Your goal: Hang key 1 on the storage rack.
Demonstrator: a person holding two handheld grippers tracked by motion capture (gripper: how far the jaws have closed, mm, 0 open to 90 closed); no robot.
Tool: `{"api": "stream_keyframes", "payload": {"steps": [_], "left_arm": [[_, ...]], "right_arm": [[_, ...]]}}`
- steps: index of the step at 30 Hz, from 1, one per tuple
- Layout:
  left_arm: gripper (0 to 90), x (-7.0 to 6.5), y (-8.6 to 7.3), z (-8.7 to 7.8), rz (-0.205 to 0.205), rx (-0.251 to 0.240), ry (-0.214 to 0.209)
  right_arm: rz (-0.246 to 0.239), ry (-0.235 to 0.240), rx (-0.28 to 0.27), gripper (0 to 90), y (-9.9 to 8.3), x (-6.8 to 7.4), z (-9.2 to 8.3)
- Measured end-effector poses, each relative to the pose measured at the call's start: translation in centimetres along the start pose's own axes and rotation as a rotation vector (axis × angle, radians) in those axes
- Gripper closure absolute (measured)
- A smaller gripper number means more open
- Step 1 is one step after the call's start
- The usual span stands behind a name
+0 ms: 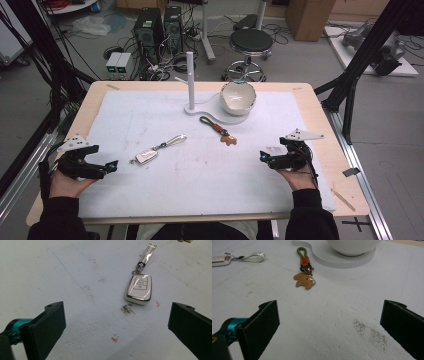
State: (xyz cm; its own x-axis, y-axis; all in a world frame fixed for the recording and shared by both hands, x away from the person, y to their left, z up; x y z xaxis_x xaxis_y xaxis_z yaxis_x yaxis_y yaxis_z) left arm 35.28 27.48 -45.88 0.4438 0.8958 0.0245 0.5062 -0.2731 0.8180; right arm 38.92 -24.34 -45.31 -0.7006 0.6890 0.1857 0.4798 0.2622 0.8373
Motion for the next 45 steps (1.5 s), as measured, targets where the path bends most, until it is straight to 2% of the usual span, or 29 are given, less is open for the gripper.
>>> {"api": "stream_keyframes", "payload": {"steps": [6, 10, 11, 19, 21, 30, 36, 42, 45], "left_arm": [[1.8, -0.1, -0.1, 0.1, -0.008, 0.010, -0.018], [1.8, 0.0, -0.1, 0.0, -0.003, 0.011, -0.015], [1.8, 0.0, -0.1, 0.0, -0.013, 0.004, -0.013], [1.8, -0.2, -0.3, 0.3, -0.003, 0.022, -0.011], [1.8, -0.2, -0.4, 0.4, 0.004, 0.030, -0.013], [1.8, -0.2, -0.4, 0.2, 0.003, 0.020, -0.011], [1.8, -0.2, -0.3, 0.2, 0.012, 0.011, -0.006], [1.8, -0.3, -0.3, 0.2, 0.015, 0.012, -0.011], [1.8, -0.3, -0.4, 0.3, 0.014, 0.016, -0.014]], "right_arm": [[0.000, -0.014, 0.015, 1.3, -0.3, -0.1, 0.0], [-0.006, -0.029, 0.016, 1.3, -0.3, -0.2, 0.2], [-0.004, -0.034, 0.020, 1.4, -0.2, -0.2, 0.2], [0.028, -0.022, 0.030, 1.4, -0.1, 0.0, 0.8], [0.025, -0.011, 0.053, 1.4, 0.1, 0.0, 1.2], [-0.009, -0.019, 0.088, 1.4, 1.4, 0.1, 1.9], [-0.030, 0.010, 0.127, 1.4, 2.3, 0.8, 2.9], [-0.052, 0.036, 0.183, 1.4, 3.1, 1.5, 5.1], [-0.053, 0.045, 0.188, 1.4, 3.4, 1.7, 5.7]]}}
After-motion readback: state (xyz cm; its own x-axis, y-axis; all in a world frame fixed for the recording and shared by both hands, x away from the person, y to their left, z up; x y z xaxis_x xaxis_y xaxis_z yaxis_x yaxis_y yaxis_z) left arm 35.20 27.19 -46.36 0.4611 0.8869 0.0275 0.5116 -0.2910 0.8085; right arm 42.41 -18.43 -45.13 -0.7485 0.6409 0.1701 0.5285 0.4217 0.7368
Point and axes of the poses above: each handheld gripper's, and its own axes: z roughly forward along the jaws, y roughly out of its top, x roughly to its left, the point moved 9 cm from there along z, roughly forward along the jaws, and after that the axes turned 11 degrees about y, right-handed, at the moved point
